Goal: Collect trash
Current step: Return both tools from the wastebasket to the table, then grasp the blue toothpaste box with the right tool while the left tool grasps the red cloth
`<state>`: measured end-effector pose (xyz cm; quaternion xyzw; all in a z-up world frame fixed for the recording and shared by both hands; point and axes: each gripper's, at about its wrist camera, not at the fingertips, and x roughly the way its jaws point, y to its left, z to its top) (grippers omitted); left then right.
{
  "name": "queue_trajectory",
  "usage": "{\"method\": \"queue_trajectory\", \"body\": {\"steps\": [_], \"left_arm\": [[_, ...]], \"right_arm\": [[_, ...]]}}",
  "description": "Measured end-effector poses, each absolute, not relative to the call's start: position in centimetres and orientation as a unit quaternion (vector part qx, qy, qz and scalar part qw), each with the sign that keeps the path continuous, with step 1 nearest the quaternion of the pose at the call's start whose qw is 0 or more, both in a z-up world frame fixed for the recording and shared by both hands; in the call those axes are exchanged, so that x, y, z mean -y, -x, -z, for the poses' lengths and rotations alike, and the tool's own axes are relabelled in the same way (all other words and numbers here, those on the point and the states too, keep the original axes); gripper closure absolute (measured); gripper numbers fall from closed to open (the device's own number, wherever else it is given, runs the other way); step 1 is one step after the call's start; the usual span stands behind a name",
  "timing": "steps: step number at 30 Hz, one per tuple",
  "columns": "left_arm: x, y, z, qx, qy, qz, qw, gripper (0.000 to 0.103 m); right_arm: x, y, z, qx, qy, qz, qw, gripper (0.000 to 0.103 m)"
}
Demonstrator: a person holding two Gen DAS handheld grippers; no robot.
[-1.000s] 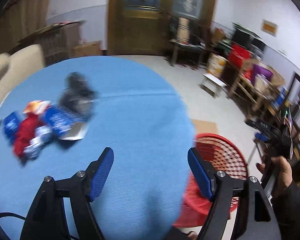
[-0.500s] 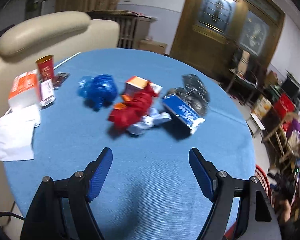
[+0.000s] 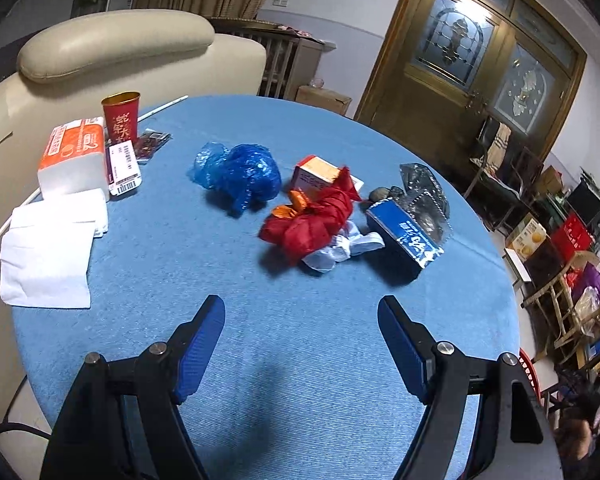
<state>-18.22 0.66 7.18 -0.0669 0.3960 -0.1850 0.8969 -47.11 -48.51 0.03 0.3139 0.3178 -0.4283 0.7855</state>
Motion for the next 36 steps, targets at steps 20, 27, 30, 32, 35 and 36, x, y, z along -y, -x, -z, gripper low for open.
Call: {"method": "queue_trajectory", "body": {"steps": [20,27,30,32,35,36], "left_arm": [[-2.3,17.3,-6.1,-0.403,0.069,0.161,0.898,0.024],[-3.0,16.5,-5.5,-0.408,0.071,0.151,0.898,0.024],[-3.3,16.0,-5.1,-0.413,0.073,0.145,0.896,0.024],[-3.3,15.9,-5.0,-0.414,0.072,0.144,0.896,0.024],[-3.2,15.8,-4.9,-0.415,0.069,0.143,0.896,0.024],[-3.2,15.8,-4.9,-0.415,0.068,0.143,0.896,0.024]], "right_arm": [[21.0,22.6,-8.2,-0.361,0.022,0.060,0.930,0.025],[17.6,17.6,-6.2,-0.370,0.086,0.037,0.924,0.025],[16.8,16.2,-5.2,-0.374,0.111,0.035,0.920,0.025],[16.5,15.2,-4.4,-0.380,0.123,0.042,0.916,0.025],[16.7,14.4,-3.7,-0.387,0.113,0.041,0.914,0.033],[16.8,14.1,-3.6,-0.390,0.106,0.040,0.914,0.054]]}}
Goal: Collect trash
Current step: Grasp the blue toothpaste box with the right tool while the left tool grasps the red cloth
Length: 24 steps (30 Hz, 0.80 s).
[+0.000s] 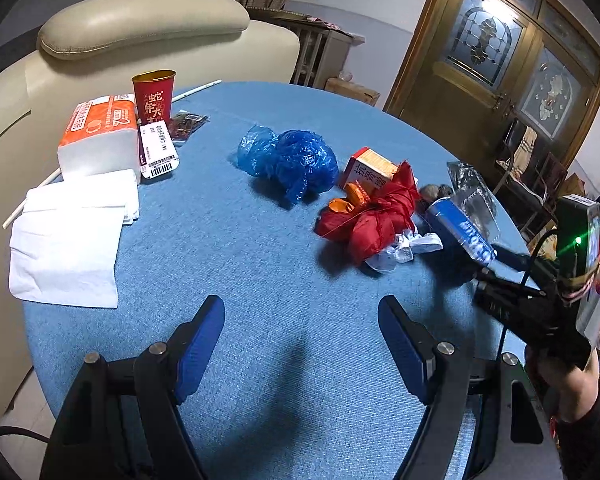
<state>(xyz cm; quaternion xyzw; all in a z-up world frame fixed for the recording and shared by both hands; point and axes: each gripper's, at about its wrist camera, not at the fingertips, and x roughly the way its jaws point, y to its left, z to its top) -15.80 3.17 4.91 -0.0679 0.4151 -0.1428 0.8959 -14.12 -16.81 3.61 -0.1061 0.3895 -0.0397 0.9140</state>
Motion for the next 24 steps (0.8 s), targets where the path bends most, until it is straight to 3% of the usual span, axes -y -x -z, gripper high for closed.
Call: {"method": "queue_trajectory", "body": {"steps": [1,13,24], "left_arm": [[-3.1,15.8,-4.9,-0.416,0.066,0.142,0.896,0.024],[-1.9,15.9,-5.5,-0.413,0.055,0.149,0.897,0.024],[1.1,13.7,-6.3,-0.405,0.015,0.167,0.899,0.024]], "right_arm": [[17.0,13.8,-3.4,-0.398,0.096,0.038,0.912,0.058],[20.3,18.3,-5.7,-0.442,-0.074,-0.044,0.893,0.059],[21.1,18.4,-3.2,-0.490,-0.093,-0.041,0.866,0.053]]}}
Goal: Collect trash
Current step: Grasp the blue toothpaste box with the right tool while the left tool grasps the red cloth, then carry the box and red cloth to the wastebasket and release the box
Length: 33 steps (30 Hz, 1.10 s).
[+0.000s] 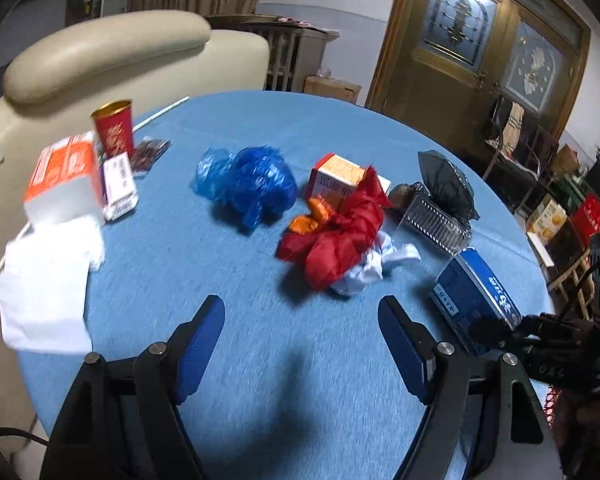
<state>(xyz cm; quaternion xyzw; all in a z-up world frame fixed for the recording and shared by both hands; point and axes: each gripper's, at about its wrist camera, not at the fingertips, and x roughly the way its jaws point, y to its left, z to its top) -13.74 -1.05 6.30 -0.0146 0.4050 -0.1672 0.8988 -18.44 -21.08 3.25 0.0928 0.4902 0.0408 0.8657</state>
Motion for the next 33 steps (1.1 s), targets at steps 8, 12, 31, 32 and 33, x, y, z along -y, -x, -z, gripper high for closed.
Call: {"method": "queue_trajectory", "body": {"steps": [8,12,31,32,33], "left_arm": [[5.0,9.3,-6.3,-0.407,-0.015,0.188,0.894,0.024],[6.2,7.1,-5.4,-0.425,-0.008,0.192,0.884,0.024],[1.8,14.3,-8.2,-0.398,0.011,0.173,0.901,0.071],[1.8,14.7,-8.1,-0.401,0.011,0.172,0.900,0.071],[1.6,15.2,-7.9,-0.406,0.012,0.171,0.898,0.071]], "right_arm": [[21.5,18.4,-2.9,-0.470,-0.119,-0.043,0.873,0.059],[22.0,18.8,-2.9,-0.465,-0.136,-0.042,0.874,0.059],[20.6,22.7,-4.4,-0.435,-0.163,-0.031,0.885,0.060],[20.4,23.0,-4.4,-0.434,-0.164,-0.030,0.885,0.060],[20.3,23.3,-4.5,-0.434,-0.164,-0.030,0.885,0.060]]}}
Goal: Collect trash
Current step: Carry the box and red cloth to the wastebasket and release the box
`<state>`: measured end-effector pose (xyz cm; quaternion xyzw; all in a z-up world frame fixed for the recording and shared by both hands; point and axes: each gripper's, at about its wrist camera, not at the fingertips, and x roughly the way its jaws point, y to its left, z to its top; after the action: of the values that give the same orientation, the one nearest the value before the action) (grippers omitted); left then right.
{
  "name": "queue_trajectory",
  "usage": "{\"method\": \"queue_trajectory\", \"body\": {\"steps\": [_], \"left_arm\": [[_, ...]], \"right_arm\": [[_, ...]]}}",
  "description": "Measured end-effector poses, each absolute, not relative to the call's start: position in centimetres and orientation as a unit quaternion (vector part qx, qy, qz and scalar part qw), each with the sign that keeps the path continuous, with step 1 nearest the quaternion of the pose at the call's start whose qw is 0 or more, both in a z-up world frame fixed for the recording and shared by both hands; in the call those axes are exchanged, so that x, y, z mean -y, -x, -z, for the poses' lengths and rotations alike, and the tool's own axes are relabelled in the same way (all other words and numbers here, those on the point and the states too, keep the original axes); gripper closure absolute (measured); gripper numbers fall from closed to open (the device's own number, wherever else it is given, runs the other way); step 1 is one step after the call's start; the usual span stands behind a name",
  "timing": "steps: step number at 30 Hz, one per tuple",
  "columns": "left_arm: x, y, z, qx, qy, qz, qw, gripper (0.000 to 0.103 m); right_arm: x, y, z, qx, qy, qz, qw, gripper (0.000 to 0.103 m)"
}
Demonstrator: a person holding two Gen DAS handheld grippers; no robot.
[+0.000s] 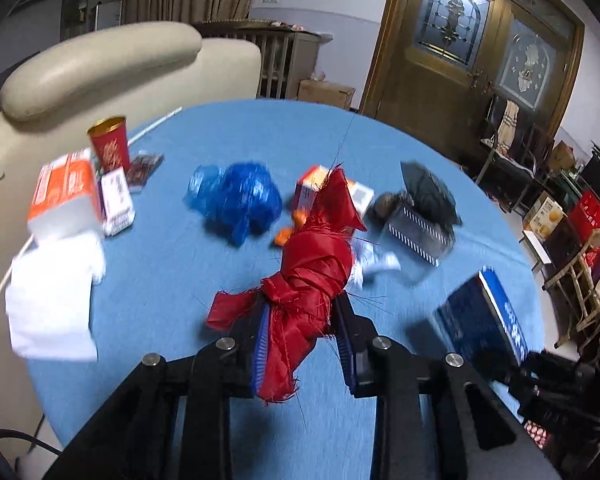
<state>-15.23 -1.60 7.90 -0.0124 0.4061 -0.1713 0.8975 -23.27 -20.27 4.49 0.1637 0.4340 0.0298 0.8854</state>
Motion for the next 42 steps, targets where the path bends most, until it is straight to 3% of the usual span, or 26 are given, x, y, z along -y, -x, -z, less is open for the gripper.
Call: {"method": "queue_trajectory", "body": {"steps": [42], "left_arm": [[5.0,19.7,-7.4,-0.427,-0.020,0.181,0.886,0.071]], "right_arm": [[23.0,29.9,-6.4,-0.390,-0.199,0.025,0.899,0.060]]}}
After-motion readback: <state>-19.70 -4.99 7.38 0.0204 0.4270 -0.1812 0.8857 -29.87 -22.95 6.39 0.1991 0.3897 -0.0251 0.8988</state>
